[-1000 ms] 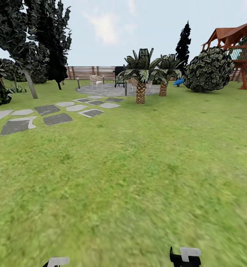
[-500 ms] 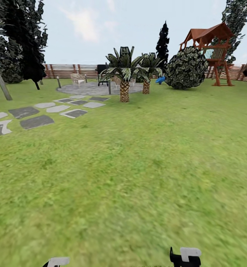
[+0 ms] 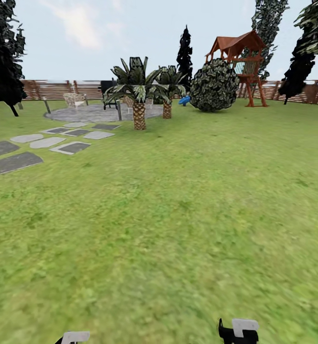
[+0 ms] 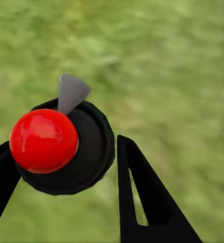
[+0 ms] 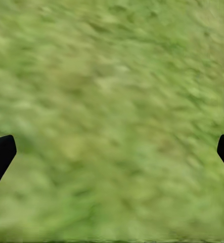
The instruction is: In the garden, pick up the pesticide atomizer on the floor and spray pesticide onto both trees until each tree trunk is fully covered.
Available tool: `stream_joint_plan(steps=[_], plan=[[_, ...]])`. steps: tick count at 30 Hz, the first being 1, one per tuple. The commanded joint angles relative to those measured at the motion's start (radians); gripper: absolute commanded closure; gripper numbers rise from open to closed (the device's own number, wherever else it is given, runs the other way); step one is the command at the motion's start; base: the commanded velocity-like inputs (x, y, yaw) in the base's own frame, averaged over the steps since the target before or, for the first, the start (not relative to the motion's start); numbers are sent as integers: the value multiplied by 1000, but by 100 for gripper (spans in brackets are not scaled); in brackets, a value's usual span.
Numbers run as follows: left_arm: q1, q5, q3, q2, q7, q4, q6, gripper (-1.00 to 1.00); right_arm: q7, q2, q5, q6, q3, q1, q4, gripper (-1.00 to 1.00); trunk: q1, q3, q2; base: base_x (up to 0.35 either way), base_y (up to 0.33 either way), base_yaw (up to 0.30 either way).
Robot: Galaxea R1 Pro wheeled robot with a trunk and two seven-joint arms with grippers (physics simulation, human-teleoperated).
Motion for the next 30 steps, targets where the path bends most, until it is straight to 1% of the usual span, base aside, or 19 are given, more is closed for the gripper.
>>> stream_joint_plan(steps=[1, 30], plan=[[0, 2, -7, 1, 5, 0, -3, 100, -9, 0, 10, 0, -1, -1, 1, -100, 0, -2, 0, 0, 0, -282], [0, 3, -7, 1, 6, 0, -3, 100, -9, 0, 10, 0, -1, -1, 1, -100, 0, -24, 0, 0, 0, -282]])
